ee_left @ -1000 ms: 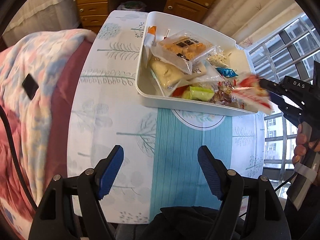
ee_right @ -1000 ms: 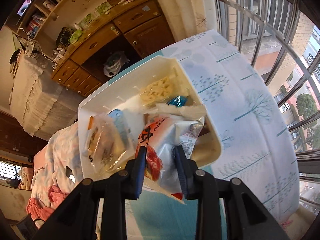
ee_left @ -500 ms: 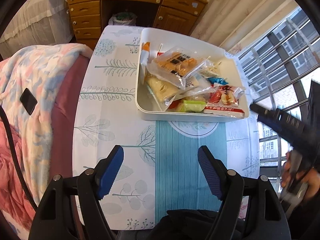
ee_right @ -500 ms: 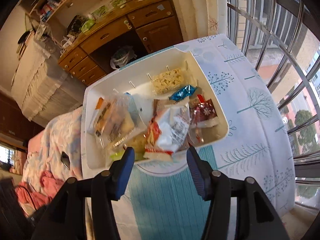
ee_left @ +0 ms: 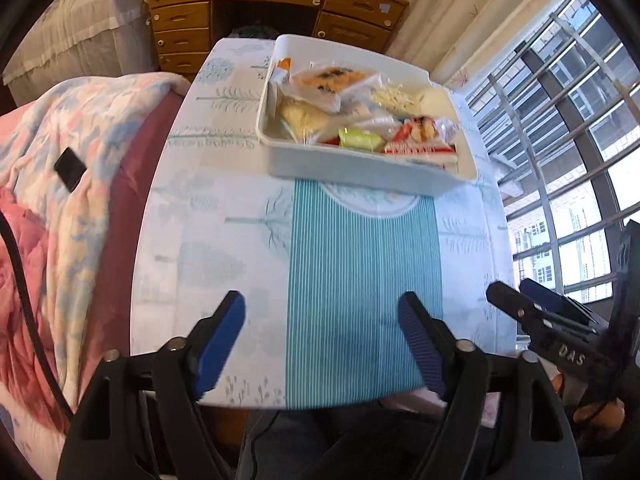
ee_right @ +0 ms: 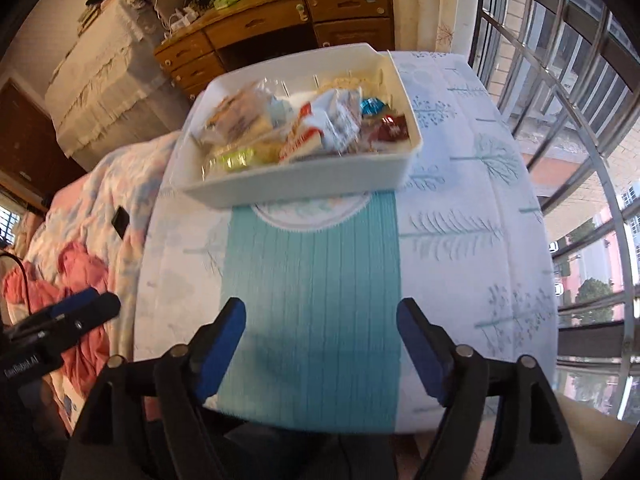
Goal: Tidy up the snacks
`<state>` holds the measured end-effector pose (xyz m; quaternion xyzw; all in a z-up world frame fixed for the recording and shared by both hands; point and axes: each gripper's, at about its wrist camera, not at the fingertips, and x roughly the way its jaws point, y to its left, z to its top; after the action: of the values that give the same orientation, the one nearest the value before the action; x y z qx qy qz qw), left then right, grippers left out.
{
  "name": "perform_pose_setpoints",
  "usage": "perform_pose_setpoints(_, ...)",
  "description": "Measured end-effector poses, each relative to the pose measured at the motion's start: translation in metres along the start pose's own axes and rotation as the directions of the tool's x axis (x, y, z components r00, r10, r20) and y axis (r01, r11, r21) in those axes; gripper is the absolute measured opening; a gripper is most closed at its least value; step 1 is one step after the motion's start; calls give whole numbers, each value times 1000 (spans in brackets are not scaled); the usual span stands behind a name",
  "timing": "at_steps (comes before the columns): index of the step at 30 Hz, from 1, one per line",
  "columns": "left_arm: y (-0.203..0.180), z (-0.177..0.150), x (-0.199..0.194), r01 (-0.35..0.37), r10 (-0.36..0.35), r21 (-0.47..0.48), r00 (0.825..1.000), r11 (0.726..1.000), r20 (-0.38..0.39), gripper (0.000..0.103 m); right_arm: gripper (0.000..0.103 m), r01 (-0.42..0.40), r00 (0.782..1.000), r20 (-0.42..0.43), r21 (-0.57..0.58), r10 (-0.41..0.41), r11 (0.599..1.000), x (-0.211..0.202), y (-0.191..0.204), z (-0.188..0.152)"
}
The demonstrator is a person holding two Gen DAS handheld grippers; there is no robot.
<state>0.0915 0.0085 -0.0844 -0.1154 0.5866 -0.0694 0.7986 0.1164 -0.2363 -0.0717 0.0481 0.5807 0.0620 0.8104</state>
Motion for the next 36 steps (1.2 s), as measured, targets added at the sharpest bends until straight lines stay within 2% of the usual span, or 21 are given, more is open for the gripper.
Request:
perform_pose_setpoints(5,-22,-21,-19,-61,61,46,998,997,-8,86,90,-18,999,-35,2,18,1000,-26,-10,-28)
perform_pose_setpoints(8,-39,-25,-32,-66,66,71,998,995,6,95,90,-34,999,-41,-1,34,999,-42,-14,-35)
perform_pose_setpoints(14,-69,-22,-64,-102,93,106,991,989,93,97,90,-105,994,-29,-19,104,994,-84,-9,-40)
perform_pose_setpoints(19,-80,-18,-80,-121,110,69,984,990,139,99,90,-57,995,75,-73,63,996,-114,-1,-43)
perform_pose_setpoints(28,-94,-22,-89,-143,127,59,970,988,209,100,91,-26,989,145,-92,39,995,-126,0,-43)
perform_pose_setpoints(33,-92,-23,-88,-129,116,47,969,990,217,101,100,-7,985,169,-100,24,995,-127,2,-46)
perform_pose_setpoints(36,-92,-24,-90,-140,126,42,962,989,241,102,103,-5,985,171,-99,22,995,-128,1,-47)
